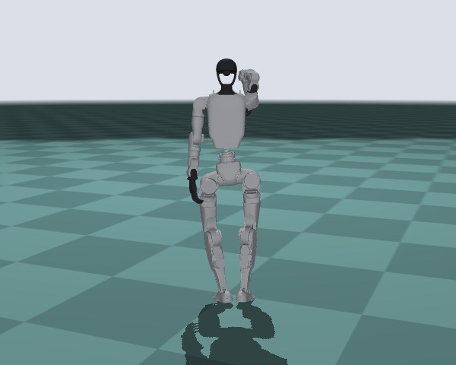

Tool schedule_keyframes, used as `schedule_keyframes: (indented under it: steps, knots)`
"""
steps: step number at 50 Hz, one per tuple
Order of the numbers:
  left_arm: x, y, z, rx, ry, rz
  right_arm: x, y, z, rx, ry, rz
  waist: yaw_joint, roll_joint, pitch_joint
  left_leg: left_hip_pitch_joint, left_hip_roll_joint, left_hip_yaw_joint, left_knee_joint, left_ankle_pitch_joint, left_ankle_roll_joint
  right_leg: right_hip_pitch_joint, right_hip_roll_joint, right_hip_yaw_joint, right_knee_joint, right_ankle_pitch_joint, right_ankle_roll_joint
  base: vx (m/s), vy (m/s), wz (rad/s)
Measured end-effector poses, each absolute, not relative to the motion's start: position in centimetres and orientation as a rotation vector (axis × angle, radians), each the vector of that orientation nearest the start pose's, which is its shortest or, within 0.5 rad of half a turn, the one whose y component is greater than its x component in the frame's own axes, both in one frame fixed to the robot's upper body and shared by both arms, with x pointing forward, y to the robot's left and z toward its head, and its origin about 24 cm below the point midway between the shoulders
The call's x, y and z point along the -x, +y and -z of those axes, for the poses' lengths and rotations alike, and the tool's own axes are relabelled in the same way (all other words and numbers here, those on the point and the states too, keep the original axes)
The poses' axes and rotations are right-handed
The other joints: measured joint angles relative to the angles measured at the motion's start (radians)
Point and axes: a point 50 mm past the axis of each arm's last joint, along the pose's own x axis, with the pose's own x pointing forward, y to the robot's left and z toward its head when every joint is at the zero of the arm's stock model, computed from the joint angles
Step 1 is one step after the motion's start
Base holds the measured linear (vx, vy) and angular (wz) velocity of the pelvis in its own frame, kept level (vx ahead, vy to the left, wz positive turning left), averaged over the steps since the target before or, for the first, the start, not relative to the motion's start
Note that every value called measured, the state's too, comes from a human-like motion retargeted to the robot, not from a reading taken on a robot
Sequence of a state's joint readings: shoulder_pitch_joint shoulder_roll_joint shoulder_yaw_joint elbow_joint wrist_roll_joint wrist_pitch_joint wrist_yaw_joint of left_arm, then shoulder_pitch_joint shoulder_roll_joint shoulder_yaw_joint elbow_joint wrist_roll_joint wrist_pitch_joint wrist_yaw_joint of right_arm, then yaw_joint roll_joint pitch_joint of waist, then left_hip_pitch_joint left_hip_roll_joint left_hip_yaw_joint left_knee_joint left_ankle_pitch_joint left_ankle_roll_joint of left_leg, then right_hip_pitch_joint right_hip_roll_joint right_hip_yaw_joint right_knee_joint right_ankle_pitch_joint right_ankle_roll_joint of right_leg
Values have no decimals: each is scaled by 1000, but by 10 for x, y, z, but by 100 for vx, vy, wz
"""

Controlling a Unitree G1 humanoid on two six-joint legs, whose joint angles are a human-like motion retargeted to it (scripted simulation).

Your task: In place motions

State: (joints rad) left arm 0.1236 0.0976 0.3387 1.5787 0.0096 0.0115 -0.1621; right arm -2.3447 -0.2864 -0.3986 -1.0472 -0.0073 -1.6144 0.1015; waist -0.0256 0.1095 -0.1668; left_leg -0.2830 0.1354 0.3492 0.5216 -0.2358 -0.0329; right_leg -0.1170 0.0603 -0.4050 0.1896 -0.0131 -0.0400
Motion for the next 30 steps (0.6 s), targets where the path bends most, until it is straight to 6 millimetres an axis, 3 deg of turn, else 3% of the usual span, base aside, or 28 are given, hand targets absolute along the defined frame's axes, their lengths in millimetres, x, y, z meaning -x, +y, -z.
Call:
schedule_keyframes:
  steps: [2, 3, 5, 7, 8, 10, 13, 17, 20, 23, 26, 27, 28, 30]
  knots:
    - [23, 168, 180, 301, 1628, -192, -33, -135, -277, 104, 1541, -233, -73, 47, -23, 148, -38, 79, -209, -36, 65, -6, -38, -53, 151, 136, 25, 27, -16, 101]
    - [4, 162, 181, 288, 1595, -154, -36, -136, -273, 102, 1646, -183, -94, 76, -15, 190, -32, 66, -287, -9, 62, -52, -66, -85, 292, 259, 39, -12, -12, 63]
    - [-51, 160, 179, 231, 1457, -55, -39, -138, -268, 66, 1803, -72, -144, 86, 62, 219, 12, 21, -350, 44, 36, -217, -148, -73, 632, 439, -6, -39, -8, 68]
    - [-118, 155, 167, 168, 1266, 74, -41, -138, -263, 8, 1918, 56, -193, 88, 138, 241, -8, 2, -381, 60, 77, -393, -201, 9, 922, 381, -26, -31, 3, 60]
    - [-151, 153, 156, 134, 1171, 140, -40, -137, -262, -25, 1980, 109, -209, 99, 163, 249, -17, 1, -393, 60, 96, -454, -290, -25, 1059, 315, -60, -26, 9, 61]
    - [-205, 143, 132, 64, 1007, 261, -36, -133, -261, -112, 2114, 177, -261, 100, 201, 244, -35, -50, -403, 78, 120, -595, -357, 11, 1265, 240, -42, -23, -6, 116]
    - [-249, 133, 105, -16, 833, 291, -34, -133, -260, -141, 2257, 275, -324, 91, 196, 231, -56, -95, -409, 103, 141, -744, -363, 65, 1390, 176, 1, 1, -13, 90]
    - [-275, 128, 81, -36, 660, 271, -34, -135, -258, -133, 2331, 367, -337, 78, 147, 214, -84, -89, -425, 121, 150, -770, -406, 73, 1376, 131, -34, 3, -13, 3]
    - [-269, 127, 85, -9, 661, 259, -35, -135, -257, -132, 2335, 387, -328, 62, 95, 200, -107, -72, -435, 130, 130, -675, -399, 61, 1260, 118, -29, 3, -10, -24]
    - [-242, 128, 106, 36, 761, 238, -36, -134, -256, -114, 2307, 377, -299, 44, 32, 184, -148, -46, -447, 126, 117, -532, -363, 56, 1049, 111, 6, 7, 5, -40]
    - [-173, 126, 146, 106, 1007, 222, -37, -133, -257, -81, 2194, 290, -216, 15, -27, 197, -165, 11, -446, 108, 94, -315, -274, 71, 683, 143, 63, 7, 15, -83]
    - [-145, 125, 157, 133, 1098, 211, -38, -133, -257, -58, 2160, 263, -192, 14, -45, 199, -165, 27, -435, 103, 86, -237, -244, 63, 547, 121, 85, 5, 18, -64]
    - [-120, 126, 166, 154, 1181, 195, -39, -134, -258, -35, 2113, 236, -168, 10, -48, 186, -170, 40, -414, 109, 85, -173, -224, 41, 422, 23, 113, 5, 24, -53]
    - [-49, 125, 180, 216, 1405, 145, -41, -136, -260, 58, 2016, 174, -134, -2, -66, 181, -162, 77, -297, 179, 73, -33, -171, -30, 189, -126, 37, 2, 30, -45]
